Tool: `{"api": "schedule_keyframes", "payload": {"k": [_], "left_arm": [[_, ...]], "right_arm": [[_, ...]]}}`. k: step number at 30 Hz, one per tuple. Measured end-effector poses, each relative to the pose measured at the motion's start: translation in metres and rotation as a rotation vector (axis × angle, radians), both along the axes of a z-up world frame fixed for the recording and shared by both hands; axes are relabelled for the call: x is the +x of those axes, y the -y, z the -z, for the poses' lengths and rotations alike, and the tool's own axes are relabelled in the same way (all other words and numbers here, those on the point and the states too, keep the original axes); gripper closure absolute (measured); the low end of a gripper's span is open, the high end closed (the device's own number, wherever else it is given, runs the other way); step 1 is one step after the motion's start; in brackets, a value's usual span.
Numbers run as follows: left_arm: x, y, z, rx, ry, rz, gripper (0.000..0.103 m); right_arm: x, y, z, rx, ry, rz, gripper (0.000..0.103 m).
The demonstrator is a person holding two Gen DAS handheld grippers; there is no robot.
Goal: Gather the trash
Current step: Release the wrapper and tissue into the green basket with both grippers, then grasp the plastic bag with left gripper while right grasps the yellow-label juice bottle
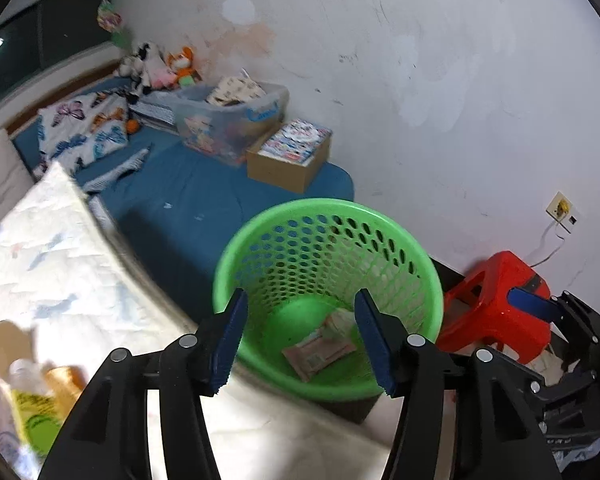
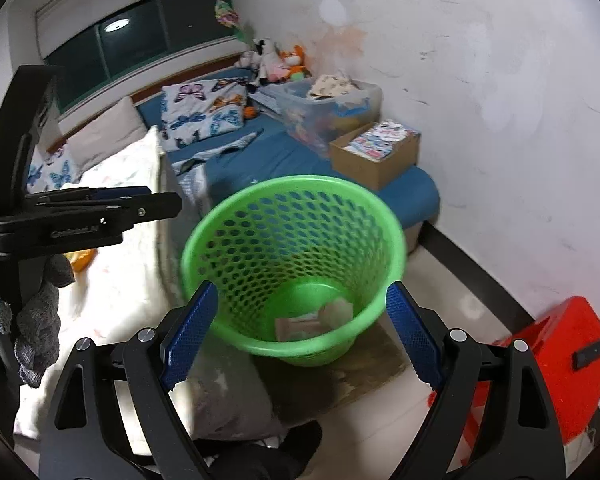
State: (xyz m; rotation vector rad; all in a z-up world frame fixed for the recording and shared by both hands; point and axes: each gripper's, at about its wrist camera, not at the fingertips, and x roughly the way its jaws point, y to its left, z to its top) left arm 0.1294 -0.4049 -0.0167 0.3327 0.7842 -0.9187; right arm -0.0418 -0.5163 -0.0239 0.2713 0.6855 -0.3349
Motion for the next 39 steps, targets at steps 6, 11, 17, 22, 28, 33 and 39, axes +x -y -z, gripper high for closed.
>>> {"api": "schedule_keyframes", "payload": {"k": [6,11,17,22,28,33,39], "left_arm": [[-0.008,-0.068,-0.023,-0.013,0.067,-0.093,0.046],[-0.007,-0.131,-0.039,-0.004,0.153,-0.202,0.039],[0.013,-0.208,-0.048,0.010,0.196,-0.365,0.039],[0.038,-0.251,-0.038,0.080,0.225,-0.466,0.034],[0.069,-0.277,-0.016,0.141,0.175,-0.508,0.033],[0.086,-0.281,0.005,0.162,0.110,-0.508,0.033],[0.092,-0.279,0.013,0.171,0.101,-0.484,0.043]], "right_arm": [[0.018,-0.039,-0.008,0.017,0.007,-0.096,0.018],[0.034,-0.073,-0.017,0.007,0.019,-0.166,0.018],[0.057,-0.114,-0.025,-0.001,0.024,-0.254,0.018],[0.077,-0.146,-0.031,-0.005,0.022,-0.330,0.018],[0.110,-0.164,-0.030,0.001,-0.020,-0.403,0.019],[0.141,-0.166,-0.021,0.018,-0.077,-0.443,0.034],[0.164,-0.178,-0.019,0.070,-0.116,-0.509,0.037]]}}
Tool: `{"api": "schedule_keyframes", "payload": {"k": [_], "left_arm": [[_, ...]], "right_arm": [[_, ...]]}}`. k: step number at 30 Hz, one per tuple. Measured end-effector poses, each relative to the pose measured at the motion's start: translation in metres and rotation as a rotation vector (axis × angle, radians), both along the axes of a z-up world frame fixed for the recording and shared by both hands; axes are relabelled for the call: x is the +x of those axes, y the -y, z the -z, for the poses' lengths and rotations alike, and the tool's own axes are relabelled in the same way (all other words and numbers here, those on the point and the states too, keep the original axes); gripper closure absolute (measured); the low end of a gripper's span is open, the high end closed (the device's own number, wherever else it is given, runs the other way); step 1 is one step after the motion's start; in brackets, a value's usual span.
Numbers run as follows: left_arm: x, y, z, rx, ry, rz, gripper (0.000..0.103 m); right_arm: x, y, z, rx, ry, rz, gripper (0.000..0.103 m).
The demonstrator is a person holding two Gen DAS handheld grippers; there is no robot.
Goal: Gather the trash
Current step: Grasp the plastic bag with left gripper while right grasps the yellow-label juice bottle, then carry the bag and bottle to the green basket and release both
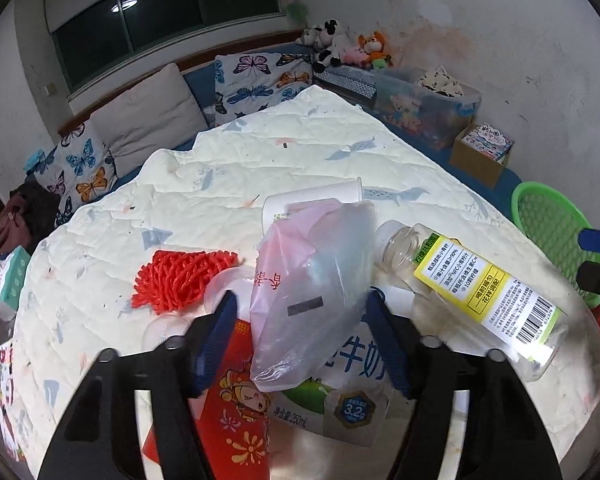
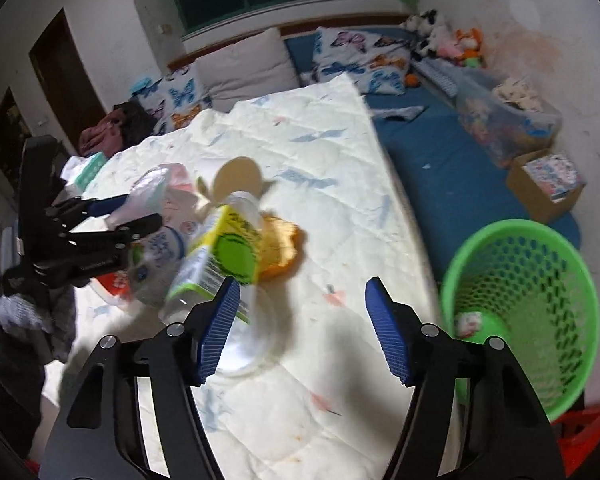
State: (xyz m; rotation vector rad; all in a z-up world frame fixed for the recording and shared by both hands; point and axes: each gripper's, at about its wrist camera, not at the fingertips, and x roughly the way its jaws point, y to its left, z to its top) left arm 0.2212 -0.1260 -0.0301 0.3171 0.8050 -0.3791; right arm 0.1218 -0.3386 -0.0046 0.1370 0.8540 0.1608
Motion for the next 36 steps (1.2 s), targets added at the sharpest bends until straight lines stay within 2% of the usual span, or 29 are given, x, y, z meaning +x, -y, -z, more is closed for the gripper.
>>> {"api": "schedule_keyframes", "payload": {"k": [2,4,11,19,25,28,36], "left_arm": [[0.002,0.003,0.000,0.004,-0.003,0.014,0.052],[0.001,0.006,0.001,0.009,0.010,0.022,0.056],[0.001,-0.002,-0.012,-0.035,0.052,0.024,0.073],[-0.005,-0.028,-0.033,-0.108,0.093,0.018,0.075],[-0.007,-0.052,-0.044,-0.165,0.102,-0.008,0.075],[-0.007,-0.060,-0.045,-0.184,0.100,-0.013,0.075],[-0.010,-0.070,-0.043,-0.215,0.088,-0.015,0.076]], "right_arm": [[0.010,-0.007,-0.002,0.018,-0.023,-0.029,0.037],[0.017,-0.014,-0.004,0.038,-0.043,-0.050,0.037],[0.034,-0.055,-0.010,-0.061,-0.080,-0.117,0.037],[0.055,-0.094,0.008,-0.206,-0.134,-0.164,0.038],[0.071,-0.116,0.030,-0.380,-0.177,-0.174,0.046],[0.077,-0.119,0.036,-0.417,-0.186,-0.178,0.053],[0.096,-0.119,0.052,-0.467,-0.208,-0.164,0.055]]}}
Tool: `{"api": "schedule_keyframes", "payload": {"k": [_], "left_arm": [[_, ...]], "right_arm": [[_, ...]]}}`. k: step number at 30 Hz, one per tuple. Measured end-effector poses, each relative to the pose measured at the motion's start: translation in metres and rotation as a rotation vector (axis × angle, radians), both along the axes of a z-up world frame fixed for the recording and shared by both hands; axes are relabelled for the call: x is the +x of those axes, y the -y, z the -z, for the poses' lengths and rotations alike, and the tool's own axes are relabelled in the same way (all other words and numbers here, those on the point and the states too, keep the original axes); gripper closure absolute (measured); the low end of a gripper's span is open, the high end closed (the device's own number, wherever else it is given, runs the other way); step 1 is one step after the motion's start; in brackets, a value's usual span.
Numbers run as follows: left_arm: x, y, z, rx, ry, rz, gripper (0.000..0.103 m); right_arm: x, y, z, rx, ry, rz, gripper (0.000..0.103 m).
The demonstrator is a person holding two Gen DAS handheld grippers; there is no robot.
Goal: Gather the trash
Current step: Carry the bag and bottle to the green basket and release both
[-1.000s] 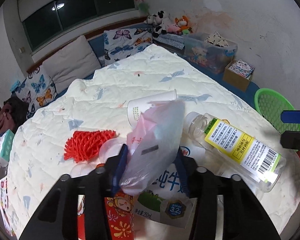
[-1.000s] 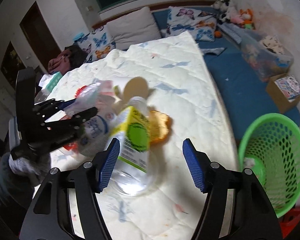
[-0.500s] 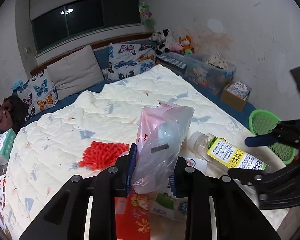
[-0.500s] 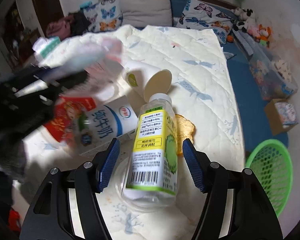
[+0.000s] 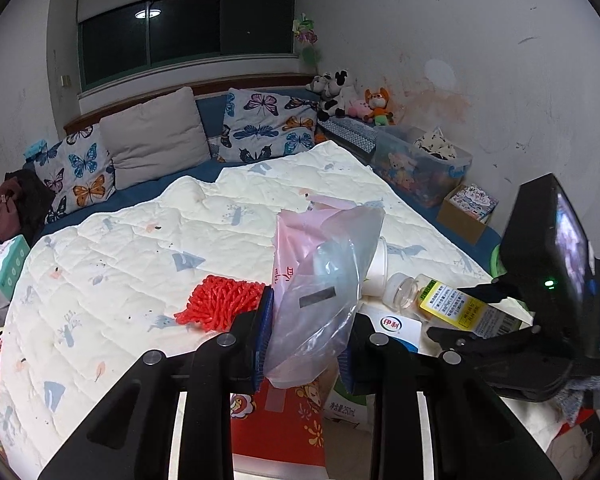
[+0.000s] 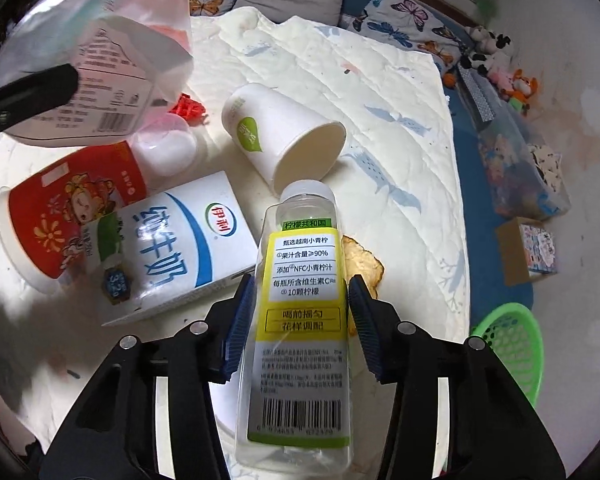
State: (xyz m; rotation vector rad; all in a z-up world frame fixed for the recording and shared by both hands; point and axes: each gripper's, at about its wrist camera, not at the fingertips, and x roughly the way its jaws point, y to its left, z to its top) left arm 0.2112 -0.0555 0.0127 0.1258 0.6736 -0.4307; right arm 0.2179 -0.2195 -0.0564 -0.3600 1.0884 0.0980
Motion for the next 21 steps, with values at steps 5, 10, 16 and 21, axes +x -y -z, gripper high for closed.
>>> {"api": "schedule_keyframes", "payload": {"k": [5,10,16,21], "left_arm": [[-0.004,-0.004,-0.002,0.000,0.002,-0.002,0.076],[-0.007,-0.003,-0.005,0.003,0.006,-0.001,0.076],[-0.013,0.009,-0.012,0.008,0.012,0.031,0.076],[-0.022,0.036,-0.018,0.002,0.003,0.092,0.076]], "right_arm": [[-0.005,0.006,-0.008,0.049,0.039,0.001,0.056],[-0.019,0.015,-0.029,0.158,0.067,0.006,0.056],[-0.042,0.044,-0.059,0.317,0.109,0.038,0.057],[-0.072,0.081,-0.083,0.347,0.175,0.095,0.056]]}}
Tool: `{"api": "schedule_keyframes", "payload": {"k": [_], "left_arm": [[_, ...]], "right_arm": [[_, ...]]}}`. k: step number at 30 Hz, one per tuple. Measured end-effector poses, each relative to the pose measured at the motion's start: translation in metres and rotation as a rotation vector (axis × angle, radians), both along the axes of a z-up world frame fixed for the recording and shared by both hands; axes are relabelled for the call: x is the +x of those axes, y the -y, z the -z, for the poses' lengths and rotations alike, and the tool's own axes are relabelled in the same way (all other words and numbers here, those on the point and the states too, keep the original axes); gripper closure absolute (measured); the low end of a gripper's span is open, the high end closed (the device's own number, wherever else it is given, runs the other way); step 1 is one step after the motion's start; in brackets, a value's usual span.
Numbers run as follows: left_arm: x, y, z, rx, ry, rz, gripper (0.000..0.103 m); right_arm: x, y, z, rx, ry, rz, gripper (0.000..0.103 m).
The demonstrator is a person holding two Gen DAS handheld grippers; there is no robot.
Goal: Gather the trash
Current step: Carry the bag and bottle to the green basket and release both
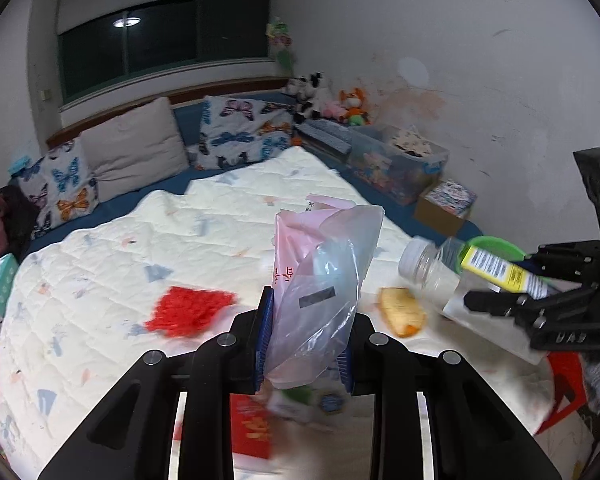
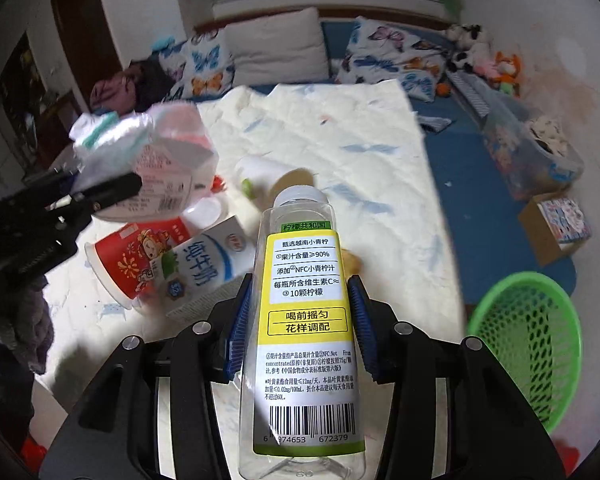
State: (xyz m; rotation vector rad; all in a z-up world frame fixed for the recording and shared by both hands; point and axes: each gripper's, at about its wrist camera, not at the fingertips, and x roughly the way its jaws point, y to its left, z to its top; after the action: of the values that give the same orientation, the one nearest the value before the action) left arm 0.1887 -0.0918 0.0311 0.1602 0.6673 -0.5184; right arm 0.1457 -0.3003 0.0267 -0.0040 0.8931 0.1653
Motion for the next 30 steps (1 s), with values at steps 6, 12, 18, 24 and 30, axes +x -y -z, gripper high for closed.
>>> {"api": "schedule_keyframes", "payload": {"k": [6,12,18,24,30], "left_arm": [[-0.017,0.068,-0.002,0.001,-0.018,0.133,0.076],[-0.030,0.153,0.008,0.010,-0.066,0.273,0.076],[-0.044,0.244,0.029,0.077,-0.109,0.405,0.076],[-0.044,0.309,0.054,0.141,-0.153,0.455,0.051],[-0.032,0.332,0.068,0.165,-0.168,0.437,0.033]], "right_arm": [[-0.035,0.073,-0.015,0.018,0.033,0.133,0.056],[-0.065,0.143,-0.015,0.016,0.047,0.255,0.056],[-0.079,0.196,-0.002,0.029,0.044,0.338,0.056],[-0.083,0.241,0.023,0.075,0.018,0.400,0.056],[-0.075,0.269,0.048,0.096,-0.019,0.420,0.056]]}}
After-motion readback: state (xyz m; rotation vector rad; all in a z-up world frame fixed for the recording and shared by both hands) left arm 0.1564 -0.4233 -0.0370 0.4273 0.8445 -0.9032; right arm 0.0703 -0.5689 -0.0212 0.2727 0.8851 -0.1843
